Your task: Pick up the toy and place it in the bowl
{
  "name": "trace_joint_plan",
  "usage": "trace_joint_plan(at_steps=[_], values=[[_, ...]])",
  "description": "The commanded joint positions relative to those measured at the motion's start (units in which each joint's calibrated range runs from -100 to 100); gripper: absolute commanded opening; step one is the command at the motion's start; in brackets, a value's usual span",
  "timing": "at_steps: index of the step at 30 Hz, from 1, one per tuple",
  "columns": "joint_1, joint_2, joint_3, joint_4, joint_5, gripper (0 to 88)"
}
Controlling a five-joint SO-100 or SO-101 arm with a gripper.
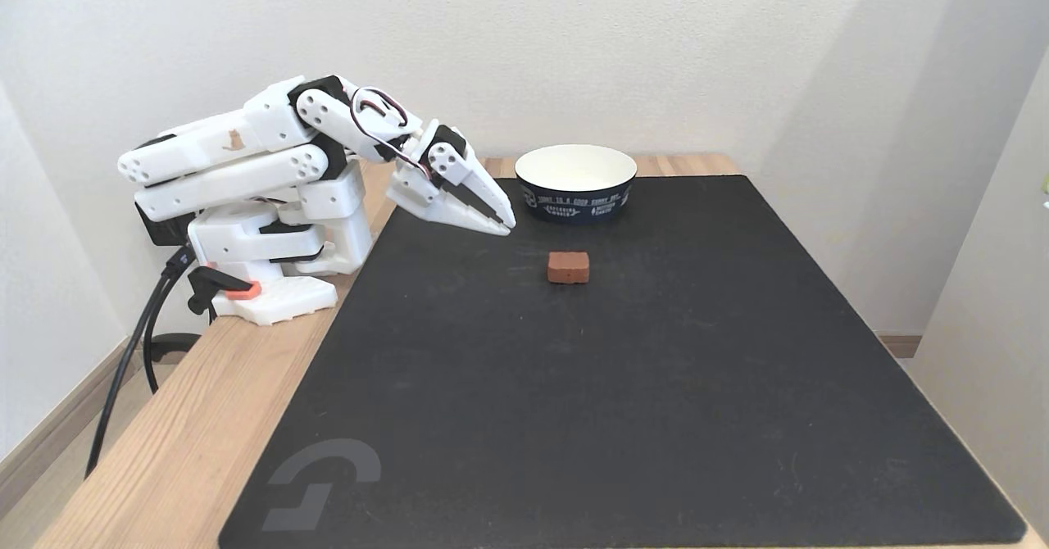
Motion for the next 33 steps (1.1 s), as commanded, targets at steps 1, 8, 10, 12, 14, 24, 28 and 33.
trace_joint_plan(at_steps=[1, 8, 10, 12, 14, 24, 28, 33], values=[[0.4, -0.7, 0.6, 0.0, 0.0, 2.4], [0.2, -0.7, 0.6, 0.0, 0.0, 2.4], [0.3, -0.7, 0.6, 0.0, 0.0, 2.4], [0.2, -0.7, 0.6, 0.0, 0.0, 2.4], [0.0, -0.7, 0.6, 0.0, 0.0, 2.4], [-0.3, -0.7, 0.6, 0.0, 0.0, 2.4], [-0.3, -0.8, 0.6, 0.2, 0.0, 2.6], [-0.3, -0.8, 0.7, 0.1, -0.2, 2.7]])
